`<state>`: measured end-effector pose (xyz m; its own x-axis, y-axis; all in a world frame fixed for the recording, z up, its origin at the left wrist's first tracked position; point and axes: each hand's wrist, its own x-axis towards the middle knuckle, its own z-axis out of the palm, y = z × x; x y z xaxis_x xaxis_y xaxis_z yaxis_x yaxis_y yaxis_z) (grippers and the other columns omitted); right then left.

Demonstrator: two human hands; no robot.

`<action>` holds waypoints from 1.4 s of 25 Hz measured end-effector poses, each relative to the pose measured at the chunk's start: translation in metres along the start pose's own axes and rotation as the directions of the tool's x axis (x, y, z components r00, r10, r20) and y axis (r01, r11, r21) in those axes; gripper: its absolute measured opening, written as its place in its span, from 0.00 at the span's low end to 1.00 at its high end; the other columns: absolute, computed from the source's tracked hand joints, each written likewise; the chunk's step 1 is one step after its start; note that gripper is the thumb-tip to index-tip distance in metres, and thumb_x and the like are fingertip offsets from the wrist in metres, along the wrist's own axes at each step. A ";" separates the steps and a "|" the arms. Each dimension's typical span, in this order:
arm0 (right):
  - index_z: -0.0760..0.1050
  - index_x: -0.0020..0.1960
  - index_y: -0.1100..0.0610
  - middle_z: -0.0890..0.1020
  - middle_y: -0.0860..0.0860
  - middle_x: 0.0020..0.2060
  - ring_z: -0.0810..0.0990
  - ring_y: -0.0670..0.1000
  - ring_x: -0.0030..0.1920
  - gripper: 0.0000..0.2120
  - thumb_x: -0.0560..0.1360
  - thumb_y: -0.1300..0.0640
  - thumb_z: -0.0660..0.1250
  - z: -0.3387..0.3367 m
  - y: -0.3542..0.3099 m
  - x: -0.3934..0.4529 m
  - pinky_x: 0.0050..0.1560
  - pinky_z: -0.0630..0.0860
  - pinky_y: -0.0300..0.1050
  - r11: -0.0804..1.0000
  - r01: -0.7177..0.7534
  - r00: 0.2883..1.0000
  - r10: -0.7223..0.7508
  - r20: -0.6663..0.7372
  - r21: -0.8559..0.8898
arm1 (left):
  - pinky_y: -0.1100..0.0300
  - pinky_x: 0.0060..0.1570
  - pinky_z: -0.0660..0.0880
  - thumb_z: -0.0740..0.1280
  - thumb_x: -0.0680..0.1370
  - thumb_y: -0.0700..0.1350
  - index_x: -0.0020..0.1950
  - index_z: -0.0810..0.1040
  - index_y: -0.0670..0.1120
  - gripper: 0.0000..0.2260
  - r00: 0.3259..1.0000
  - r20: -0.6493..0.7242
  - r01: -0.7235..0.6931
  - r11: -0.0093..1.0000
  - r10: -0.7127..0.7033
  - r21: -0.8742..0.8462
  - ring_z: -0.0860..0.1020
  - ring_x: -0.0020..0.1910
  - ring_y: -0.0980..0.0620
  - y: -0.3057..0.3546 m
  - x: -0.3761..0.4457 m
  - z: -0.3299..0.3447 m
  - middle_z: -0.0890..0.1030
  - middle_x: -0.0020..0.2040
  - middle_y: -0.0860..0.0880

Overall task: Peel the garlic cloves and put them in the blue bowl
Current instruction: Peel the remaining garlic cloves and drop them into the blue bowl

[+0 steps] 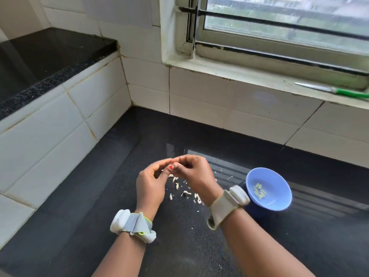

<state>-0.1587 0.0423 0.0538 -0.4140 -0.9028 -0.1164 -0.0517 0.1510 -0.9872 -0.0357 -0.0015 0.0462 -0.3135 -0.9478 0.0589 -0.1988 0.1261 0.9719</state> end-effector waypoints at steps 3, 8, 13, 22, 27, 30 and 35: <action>0.82 0.53 0.60 0.86 0.56 0.46 0.84 0.50 0.48 0.10 0.72 0.61 0.74 -0.023 0.001 -0.024 0.51 0.80 0.41 0.971 -0.042 0.997 0.027 0.068 0.237 | 0.64 0.40 0.77 0.73 0.72 0.46 0.43 0.84 0.50 0.02 0.998 0.020 0.054 0.998 -0.053 -0.043 0.81 0.38 0.57 0.007 -0.007 0.013 0.84 0.38 0.53; 0.84 0.45 0.51 0.86 0.47 0.37 0.84 0.44 0.39 0.05 0.69 0.54 0.77 -0.044 0.006 -0.056 0.44 0.81 0.42 0.992 0.101 0.962 -0.115 -0.246 -0.070 | 0.65 0.37 0.76 0.73 0.72 0.45 0.41 0.83 0.45 0.04 0.984 0.130 0.139 0.983 -0.122 -0.124 0.81 0.34 0.58 0.026 -0.026 0.036 0.83 0.33 0.53; 0.84 0.49 0.54 0.85 0.46 0.41 0.83 0.43 0.42 0.04 0.74 0.59 0.72 -0.058 0.016 -0.069 0.44 0.79 0.37 0.885 0.276 0.867 -0.398 -0.300 -0.376 | 0.72 0.28 0.70 0.70 0.74 0.40 0.42 0.82 0.41 0.03 0.924 0.236 0.371 0.856 -0.301 -0.361 0.80 0.32 0.58 0.044 -0.040 0.052 0.83 0.32 0.49; 0.80 0.44 0.58 0.81 0.48 0.38 0.77 0.46 0.38 0.02 0.73 0.60 0.69 -0.060 0.025 -0.060 0.37 0.76 0.39 0.710 0.371 0.790 -0.580 -0.198 -0.598 | 0.70 0.25 0.68 0.67 0.76 0.41 0.40 0.81 0.41 0.06 0.844 0.267 0.536 0.711 -0.465 -0.455 0.81 0.30 0.57 0.052 -0.045 0.061 0.82 0.30 0.51; 0.80 0.44 0.56 0.81 0.47 0.38 0.77 0.45 0.38 0.02 0.72 0.62 0.70 -0.067 0.024 -0.057 0.38 0.75 0.35 0.716 0.391 0.816 -0.560 -0.142 -0.578 | 0.68 0.28 0.71 0.66 0.77 0.41 0.44 0.80 0.40 0.05 0.768 0.410 0.635 0.669 -0.492 -0.386 0.82 0.33 0.55 0.048 -0.034 0.050 0.83 0.34 0.48; 0.80 0.44 0.57 0.80 0.45 0.38 0.77 0.44 0.40 0.04 0.72 0.64 0.70 -0.068 0.021 -0.056 0.39 0.72 0.30 0.731 0.369 0.824 -0.543 -0.163 -0.574 | 0.69 0.31 0.74 0.67 0.76 0.39 0.46 0.80 0.40 0.04 0.761 0.463 0.613 0.737 -0.454 -0.285 0.83 0.35 0.56 0.043 -0.033 0.045 0.83 0.35 0.48; 0.83 0.49 0.58 0.83 0.49 0.42 0.79 0.44 0.41 0.05 0.74 0.64 0.71 -0.077 0.026 -0.051 0.42 0.74 0.33 0.743 0.287 0.852 -0.486 -0.193 -0.605 | 0.66 0.38 0.75 0.69 0.73 0.37 0.46 0.82 0.43 0.04 0.798 0.464 0.532 0.811 -0.385 -0.242 0.83 0.38 0.55 0.036 -0.034 0.042 0.84 0.39 0.47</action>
<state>-0.2090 0.1232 0.0428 -0.5034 -0.7650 0.4017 -0.7066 0.0969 -0.7010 -0.0717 0.0474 0.0694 -0.6046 -0.6685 -0.4330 -0.1033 -0.4733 0.8749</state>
